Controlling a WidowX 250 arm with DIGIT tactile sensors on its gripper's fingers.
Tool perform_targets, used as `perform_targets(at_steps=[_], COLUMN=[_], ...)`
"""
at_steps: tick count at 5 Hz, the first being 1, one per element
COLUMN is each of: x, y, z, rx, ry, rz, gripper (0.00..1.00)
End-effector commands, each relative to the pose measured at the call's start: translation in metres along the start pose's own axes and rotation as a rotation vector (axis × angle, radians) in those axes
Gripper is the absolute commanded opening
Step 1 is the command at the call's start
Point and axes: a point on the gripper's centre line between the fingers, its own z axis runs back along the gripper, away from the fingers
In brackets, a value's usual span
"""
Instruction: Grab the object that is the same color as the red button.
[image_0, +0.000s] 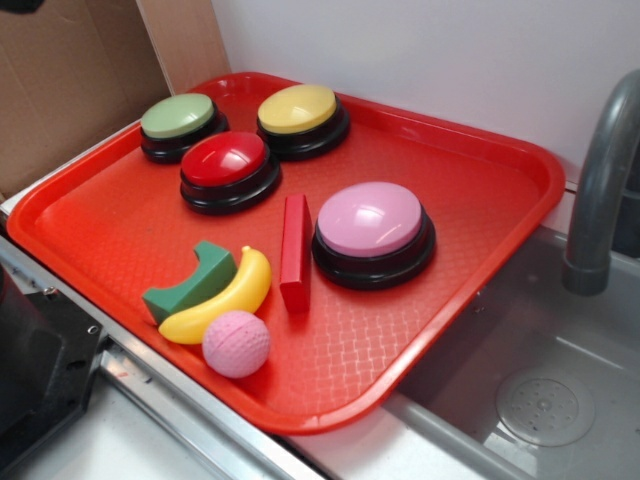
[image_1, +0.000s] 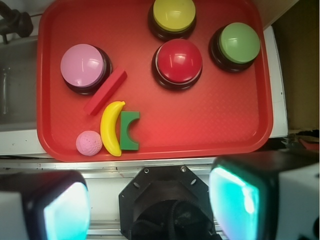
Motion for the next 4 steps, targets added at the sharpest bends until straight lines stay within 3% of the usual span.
perform_targets(at_steps=[1,4], x=[0.0,0.05], y=[0.0,-0.043], z=[0.0,-0.087], rx=[0.0,0.007], ry=[0.0,-0.121], rz=[0.0,-0.014], gripper=[1.0,1.0])
